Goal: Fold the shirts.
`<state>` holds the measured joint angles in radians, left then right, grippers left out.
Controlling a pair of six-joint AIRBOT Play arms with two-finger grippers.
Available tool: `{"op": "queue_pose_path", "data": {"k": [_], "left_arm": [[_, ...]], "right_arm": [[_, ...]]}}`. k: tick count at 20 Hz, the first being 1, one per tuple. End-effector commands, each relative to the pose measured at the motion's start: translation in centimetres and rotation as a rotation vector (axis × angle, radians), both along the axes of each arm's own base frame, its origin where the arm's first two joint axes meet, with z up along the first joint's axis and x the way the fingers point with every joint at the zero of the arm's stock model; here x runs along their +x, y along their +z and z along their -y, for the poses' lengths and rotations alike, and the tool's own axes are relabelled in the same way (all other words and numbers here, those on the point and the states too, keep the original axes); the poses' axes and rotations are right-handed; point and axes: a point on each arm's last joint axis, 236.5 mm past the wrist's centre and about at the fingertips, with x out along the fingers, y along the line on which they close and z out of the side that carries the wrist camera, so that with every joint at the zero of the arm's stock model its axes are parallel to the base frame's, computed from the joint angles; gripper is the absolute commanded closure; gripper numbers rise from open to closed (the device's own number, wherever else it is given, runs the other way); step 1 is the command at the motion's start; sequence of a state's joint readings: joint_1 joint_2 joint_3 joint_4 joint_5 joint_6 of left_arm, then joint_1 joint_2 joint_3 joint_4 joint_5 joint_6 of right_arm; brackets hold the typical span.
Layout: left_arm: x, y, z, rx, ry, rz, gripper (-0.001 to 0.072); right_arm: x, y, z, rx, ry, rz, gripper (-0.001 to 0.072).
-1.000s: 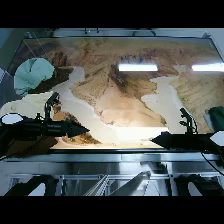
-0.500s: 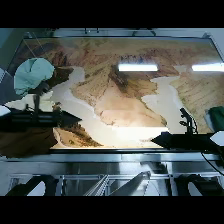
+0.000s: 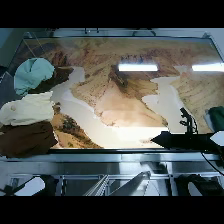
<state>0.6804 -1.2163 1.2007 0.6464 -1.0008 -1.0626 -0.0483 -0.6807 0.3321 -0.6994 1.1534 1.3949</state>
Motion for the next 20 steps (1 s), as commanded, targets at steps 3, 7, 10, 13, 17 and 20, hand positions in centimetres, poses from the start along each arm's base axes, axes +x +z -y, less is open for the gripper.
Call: {"op": "queue_pose_path", "data": {"k": [3, 7, 10, 13, 17, 20], "left_arm": [[3.9, -8.7, -11.8, -0.081, 0.135, -0.111, -0.0013], [6.3, -16.0, -13.0, -0.159, 0.096, -0.199, -0.0013], [6.8, -21.0, -12.4, -0.117, 0.033, -0.320, 0.0004], [7.3, -24.7, -11.0, -0.076, -0.033, -0.447, 0.0003], [10.8, -23.2, -7.1, -0.116, -0.106, -0.443, 0.0430], [13.8, -15.1, -0.7, -0.203, -0.282, -0.289, 0.0697]], "right_arm": [[0.7, 1.5, -1.2, 0.086, -0.034, 0.007, 0.0690], [2.2, 3.0, -1.8, 0.162, -0.097, 0.034, 0.0690], [3.0, 2.9, -1.4, 0.151, -0.127, 0.055, 0.0690], [3.0, 3.0, -1.5, 0.155, -0.129, 0.055, 0.0690], [3.1, 3.3, -1.6, 0.170, -0.134, 0.055, 0.0690], [3.1, 3.3, -1.6, 0.170, -0.134, 0.055, 0.0690]]}}
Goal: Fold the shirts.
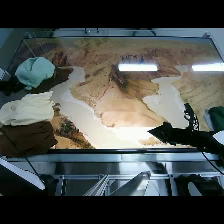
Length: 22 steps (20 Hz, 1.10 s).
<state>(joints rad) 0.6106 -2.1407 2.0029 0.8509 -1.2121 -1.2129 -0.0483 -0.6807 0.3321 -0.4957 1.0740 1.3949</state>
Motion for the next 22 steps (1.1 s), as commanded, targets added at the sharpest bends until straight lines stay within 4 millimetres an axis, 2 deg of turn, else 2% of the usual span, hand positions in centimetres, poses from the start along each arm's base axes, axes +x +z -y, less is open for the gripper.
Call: {"op": "queue_pose_path", "data": {"k": [1, 3, 4, 6, 8, 10, 11, 12, 15, 17, 19, 21, 22], "left_arm": [[2.6, 9.0, 8.2, -0.182, -0.161, 0.163, 0.0697], [2.8, 17.8, 14.9, -0.339, -0.269, 0.364, 0.0697], [1.8, 22.4, 18.9, -0.431, -0.343, 0.444, 0.0697], [-2.5, 30.7, 27.1, -0.607, -0.561, 0.549, 0.0697], [-8.6, 38.5, 34.7, -0.710, -0.795, 0.641, 0.0697], [-12.7, 43.4, 39.9, -0.706, -0.888, 0.722, 0.0688], [-13.9, 44.3, 41.8, -0.683, -0.902, 0.733, 0.0689], [-14.4, 43.8, 43.3, -0.640, -0.896, 0.706, 0.0688], [-14.7, 39.8, 45.8, -0.560, -0.873, 0.545, 0.0688], [-15.9, 38.0, 46.9, -0.599, -0.909, 0.469, 0.0689], [-17.5, 35.1, 47.3, -0.630, -0.961, 0.352, 0.0689], [-19.2, 32.2, 47.2, -0.667, -1.008, 0.229, 0.0689], [-20.1, 30.8, 47.1, -0.689, -1.025, 0.170, 0.0656]], "right_arm": [[0.1, 0.1, 0.0, 0.004, -0.003, 0.002, 0.0690], [0.1, 0.1, 0.0, 0.005, -0.005, 0.002, 0.0690], [0.1, 0.1, 0.0, 0.005, -0.005, 0.002, 0.0690], [-0.1, 0.1, -0.1, 0.008, 0.002, -0.001, 0.0690], [-0.8, 0.2, -0.5, 0.009, 0.046, 0.006, 0.0690], [-1.2, 0.3, -0.7, -0.007, 0.104, 0.052, 0.0690], [-1.2, 0.3, -0.7, -0.015, 0.119, 0.072, 0.0690], [-1.2, 0.3, -0.7, -0.020, 0.127, 0.085, 0.0690], [-1.3, 0.4, -0.7, -0.028, 0.145, 0.098, 0.0690], [-0.8, 1.2, -0.6, -0.041, 0.164, 0.147, 0.0689], [0.0, 1.7, 0.1, -0.055, 0.149, 0.183, 0.0665], [0.6, 1.8, 0.9, -0.067, 0.129, 0.203, 0.0375], [0.9, 1.9, 1.1, -0.068, 0.117, 0.203, 0.0343]]}}
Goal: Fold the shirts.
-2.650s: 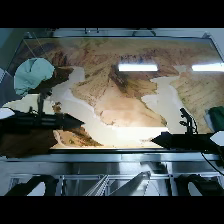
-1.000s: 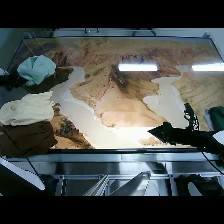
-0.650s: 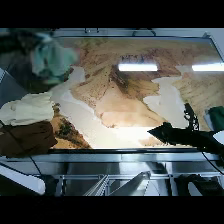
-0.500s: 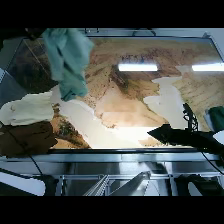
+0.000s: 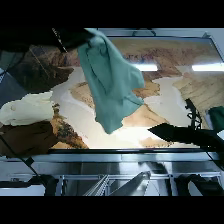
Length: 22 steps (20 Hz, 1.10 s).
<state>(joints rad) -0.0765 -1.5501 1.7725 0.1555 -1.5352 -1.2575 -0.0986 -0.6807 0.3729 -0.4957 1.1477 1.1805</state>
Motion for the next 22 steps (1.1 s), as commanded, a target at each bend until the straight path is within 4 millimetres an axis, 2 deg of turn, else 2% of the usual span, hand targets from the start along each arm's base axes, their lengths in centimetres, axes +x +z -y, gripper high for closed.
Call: {"op": "queue_pose_path", "data": {"k": [1, 3, 4, 6, 8, 10, 11, 15, 19, 22], "left_arm": [[-3.1, -4.6, -0.1, 0.043, -0.126, -0.164, 0.0409], [-2.6, -6.4, -1.4, 0.043, -0.096, -0.248, 0.0039], [-2.1, -7.3, -2.3, 0.042, -0.072, -0.286, 0.0003], [-1.9, -10.8, -4.7, 0.121, -0.030, -0.368, 0.0002], [-3.0, -16.3, -6.9, 0.289, 0.014, -0.456, 0.0003], [-4.5, -20.8, -8.0, 0.411, 0.045, -0.522, 0.0002], [-5.3, -22.2, -7.9, 0.432, 0.047, -0.555, 0.0003], [-7.6, -27.4, -6.0, 0.463, 0.067, -0.646, 0.0003], [-8.2, -32.1, -3.0, 0.525, 0.092, -0.646, 0.0004], [-8.6, -34.5, -0.2, 0.568, 0.030, -0.648, 0.0004]], "right_arm": [[0.7, 0.3, 0.9, -0.012, -0.019, 0.032, 0.0343], [1.0, 0.3, 1.1, -0.013, -0.031, 0.037, 0.0344], [1.2, 0.3, 1.2, -0.015, -0.038, 0.040, 0.0343], [1.3, 0.0, 1.4, -0.029, -0.043, 0.038, 0.0343], [1.8, -1.0, 1.9, -0.056, -0.057, 0.022, 0.0343], [3.0, -2.2, 2.6, -0.068, -0.100, -0.005, 0.0343], [3.6, -2.9, 3.0, -0.075, -0.118, -0.025, 0.0343], [7.6, -5.4, 4.0, -0.092, -0.123, -0.111, 0.0344], [13.2, -8.1, 4.5, -0.063, -0.133, -0.200, 0.0346], [16.6, -10.2, 3.9, 0.008, -0.162, -0.262, 0.0350]]}}
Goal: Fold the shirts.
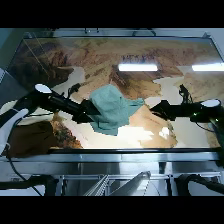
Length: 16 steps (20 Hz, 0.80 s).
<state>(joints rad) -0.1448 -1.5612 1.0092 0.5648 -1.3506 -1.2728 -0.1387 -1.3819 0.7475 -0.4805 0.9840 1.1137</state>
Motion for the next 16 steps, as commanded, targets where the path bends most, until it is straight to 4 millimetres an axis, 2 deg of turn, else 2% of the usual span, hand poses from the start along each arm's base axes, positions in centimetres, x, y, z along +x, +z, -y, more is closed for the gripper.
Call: {"op": "queue_pose_path", "data": {"k": [1, 4, 6, 8, 9, 10, 11, 12, 13, 14, 16], "left_arm": [[-0.5, -3.7, 3.2, 0.046, -0.066, -0.009, 0.0004], [0.3, -4.9, 5.8, 0.045, -0.127, -0.006, 0.0005], [1.3, -4.8, 7.1, 0.038, -0.146, 0.004, 0.0007], [2.1, -3.8, 7.9, 0.020, -0.170, 0.033, 0.0247], [2.4, -3.1, 8.1, 0.011, -0.178, 0.046, 0.0253], [2.5, -2.4, 8.2, 0.001, -0.192, 0.055, 0.0253], [2.5, -1.8, 8.2, -0.008, -0.206, 0.058, 0.0257], [2.4, -1.3, 8.3, -0.016, -0.220, 0.060, 0.0374], [2.3, -0.9, 8.3, -0.023, -0.231, 0.060, 0.0529], [2.1, -0.4, 8.3, -0.031, -0.246, 0.061, 0.0696], [2.1, 1.3, 8.2, -0.050, -0.272, 0.083, 0.0698]], "right_arm": [[3.7, -2.9, -0.9, 0.066, -0.030, -0.068, 0.0350], [4.7, -4.8, -3.1, 0.069, 0.014, -0.093, 0.0351], [5.8, -5.0, -4.6, 0.087, 0.006, -0.086, 0.0351], [7.6, -5.1, -4.7, 0.075, -0.057, -0.055, 0.0354], [8.3, -5.2, -4.6, 0.062, -0.082, -0.039, 0.0357], [8.8, -5.2, -4.2, 0.047, -0.096, -0.027, 0.0410], [9.1, -5.1, -4.2, 0.046, -0.098, -0.021, 0.0536], [9.2, -5.0, -4.2, 0.044, -0.093, -0.013, 0.0616], [9.2, -4.7, -4.3, 0.042, -0.075, 0.005, 0.0690], [9.2, -4.4, -4.5, 0.047, -0.061, 0.014, 0.0691], [8.9, -2.3, -4.9, 0.060, 0.007, 0.074, 0.0691]]}}
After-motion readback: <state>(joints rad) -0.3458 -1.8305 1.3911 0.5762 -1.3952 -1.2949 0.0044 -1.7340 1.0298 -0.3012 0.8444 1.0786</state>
